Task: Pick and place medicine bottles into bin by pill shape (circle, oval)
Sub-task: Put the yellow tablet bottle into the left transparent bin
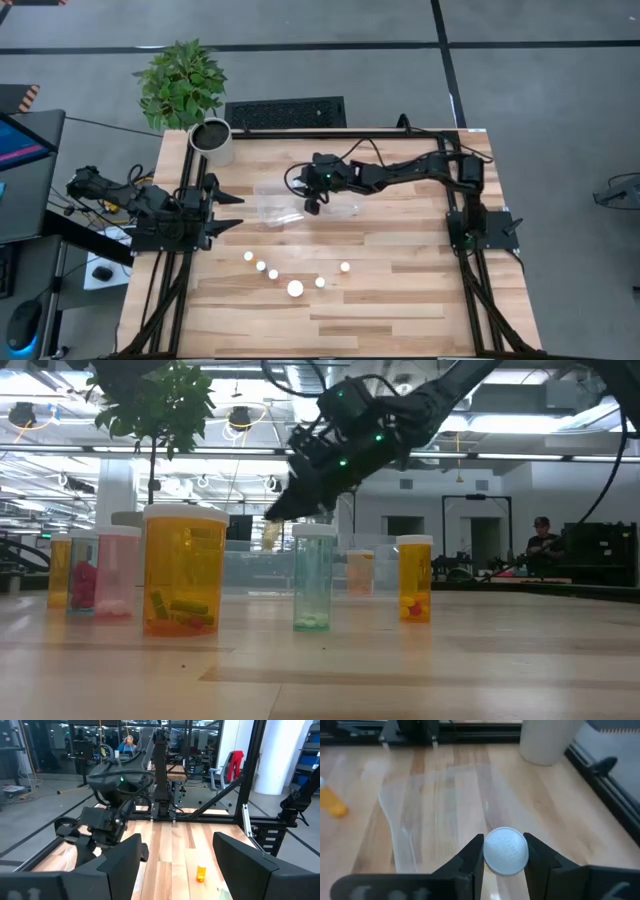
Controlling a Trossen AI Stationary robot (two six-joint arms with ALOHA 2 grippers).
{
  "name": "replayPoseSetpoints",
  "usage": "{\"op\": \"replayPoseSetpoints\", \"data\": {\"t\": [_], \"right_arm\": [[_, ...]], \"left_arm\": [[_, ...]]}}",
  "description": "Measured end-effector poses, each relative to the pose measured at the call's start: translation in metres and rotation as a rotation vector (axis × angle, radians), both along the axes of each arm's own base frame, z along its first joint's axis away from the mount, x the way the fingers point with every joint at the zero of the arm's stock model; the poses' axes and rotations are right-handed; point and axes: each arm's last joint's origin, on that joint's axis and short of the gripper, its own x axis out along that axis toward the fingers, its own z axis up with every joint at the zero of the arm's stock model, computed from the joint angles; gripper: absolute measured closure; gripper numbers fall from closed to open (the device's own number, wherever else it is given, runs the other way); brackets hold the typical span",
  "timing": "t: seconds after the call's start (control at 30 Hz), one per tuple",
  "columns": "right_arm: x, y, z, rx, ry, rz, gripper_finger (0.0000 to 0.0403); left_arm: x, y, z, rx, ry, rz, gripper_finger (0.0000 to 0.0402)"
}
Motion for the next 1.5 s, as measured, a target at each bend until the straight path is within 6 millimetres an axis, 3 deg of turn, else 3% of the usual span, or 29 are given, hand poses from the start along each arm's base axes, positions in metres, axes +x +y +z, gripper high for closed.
{"op": "replayPoseSetpoints", "data": {"t": [0.13, 0.4, 1.1, 1.5], "right_arm": [[0.008, -0.002, -0.019, 0.012, 0.056, 0.0, 0.029], [0.029, -0.007, -0.027, 0.017, 0.131, 0.005, 0.029], [0.024, -0.007, -0.031, -0.017, 0.233, -0.047, 0.0288], [0.023, -0.007, -0.031, -0.011, 0.248, -0.049, 0.0221]], "left_arm": [[0.0, 0.0, 0.0, 0.0, 0.001, 0.002, 0.0162], [0.0, 0.0, -0.001, -0.006, 0.007, 0.003, 0.0162], [0.0, 0.0, -0.002, -0.003, 0.017, 0.015, 0.0162], [0.0, 0.0, -0.002, -0.004, 0.017, 0.015, 0.0162]]}}
